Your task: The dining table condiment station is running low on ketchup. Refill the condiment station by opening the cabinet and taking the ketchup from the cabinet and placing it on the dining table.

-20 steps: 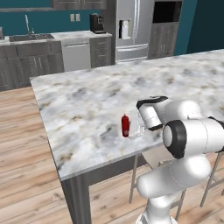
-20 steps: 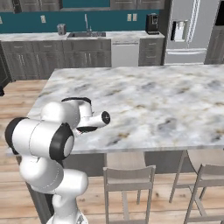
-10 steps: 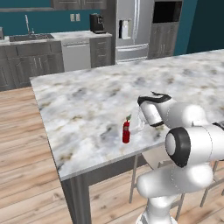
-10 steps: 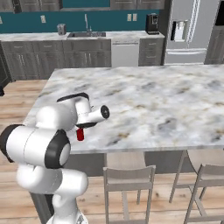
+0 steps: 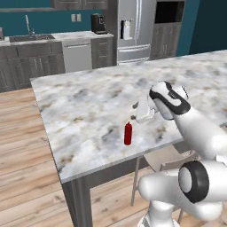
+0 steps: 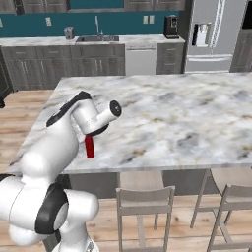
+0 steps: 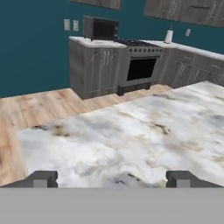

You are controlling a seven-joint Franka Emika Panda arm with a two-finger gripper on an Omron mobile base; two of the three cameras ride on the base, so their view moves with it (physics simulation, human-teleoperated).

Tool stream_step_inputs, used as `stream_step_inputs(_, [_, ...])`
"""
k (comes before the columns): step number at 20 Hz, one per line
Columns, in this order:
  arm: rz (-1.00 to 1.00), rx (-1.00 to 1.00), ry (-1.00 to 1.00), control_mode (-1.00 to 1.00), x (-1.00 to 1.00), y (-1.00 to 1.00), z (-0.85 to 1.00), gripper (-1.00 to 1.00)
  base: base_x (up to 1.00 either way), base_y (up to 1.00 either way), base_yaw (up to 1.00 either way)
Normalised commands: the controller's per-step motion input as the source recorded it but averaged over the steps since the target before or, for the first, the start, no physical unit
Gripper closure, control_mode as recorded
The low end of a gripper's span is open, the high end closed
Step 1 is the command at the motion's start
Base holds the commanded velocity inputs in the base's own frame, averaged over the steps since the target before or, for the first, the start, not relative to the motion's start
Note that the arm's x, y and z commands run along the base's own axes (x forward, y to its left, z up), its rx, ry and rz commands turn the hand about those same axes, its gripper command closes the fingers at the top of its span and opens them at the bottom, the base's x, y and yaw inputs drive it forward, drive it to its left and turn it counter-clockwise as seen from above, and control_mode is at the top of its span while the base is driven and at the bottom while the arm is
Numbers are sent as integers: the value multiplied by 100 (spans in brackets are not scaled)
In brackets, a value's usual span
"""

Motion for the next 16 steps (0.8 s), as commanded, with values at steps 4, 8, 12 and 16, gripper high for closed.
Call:
stream_step_inputs(4, [-9, 0, 0, -100, -100, 0, 100, -100, 0, 0, 0])
stream_step_inputs(8, [-14, 0, 4, -100, -100, 0, 88, -100, 0, 0, 0])
stream_step_inputs(12, [-14, 0, 10, -100, -100, 0, 73, -100, 0, 0, 0])
stream_step_inputs(16, [-16, 0, 12, -100, -100, -12, 50, -100, 0, 0, 0])
